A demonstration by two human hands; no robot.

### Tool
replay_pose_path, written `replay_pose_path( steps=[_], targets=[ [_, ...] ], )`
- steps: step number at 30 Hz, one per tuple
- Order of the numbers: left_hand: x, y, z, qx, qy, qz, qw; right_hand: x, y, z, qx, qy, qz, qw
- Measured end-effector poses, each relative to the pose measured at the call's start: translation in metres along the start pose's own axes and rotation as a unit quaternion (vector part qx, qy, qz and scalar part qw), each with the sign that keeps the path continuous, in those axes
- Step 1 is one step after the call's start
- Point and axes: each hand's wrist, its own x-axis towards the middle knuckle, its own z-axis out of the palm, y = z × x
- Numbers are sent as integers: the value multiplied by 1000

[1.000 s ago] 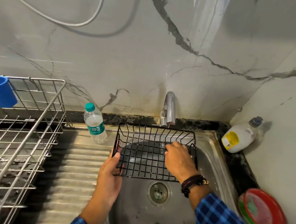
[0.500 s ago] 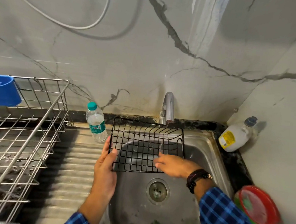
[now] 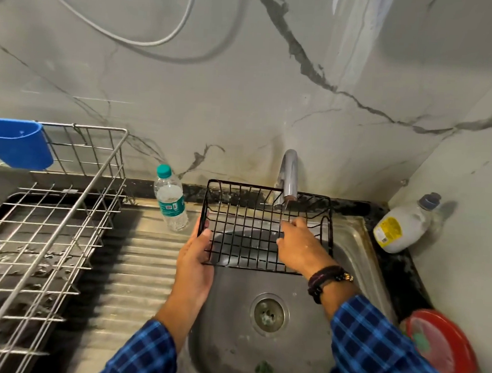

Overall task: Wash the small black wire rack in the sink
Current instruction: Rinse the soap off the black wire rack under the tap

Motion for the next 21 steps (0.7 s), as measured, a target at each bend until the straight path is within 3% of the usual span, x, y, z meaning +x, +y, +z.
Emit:
replay_pose_path(
  steps=[5,8,13,15,18,19,21],
  targets=[
    [3,2,-4,-15,-3,-6,1000,-6,-2,-2,-66,27,16,997],
    [3,6,-9,1,-6,-6,1000,-6,-4,-3,-126,-63,20,990],
    [-6,12,-14,14,8,-2,1000,2,-6,-16,-131,-209,-63,967],
    [-6,11,-18,1,16,2,1000,7,-2,-14,-58,-170,-81,980],
    [-9,8,-19,-12,20,2,1000,13,-2,-2,0,19,-78,997],
    [-9,6,-18,-12,19,3,1000,13,-6,2,-20,41,-65,997],
    [-11,1,-14,-12,18,2,1000,8,-17,9,-74,-19,-27,997]
  ],
)
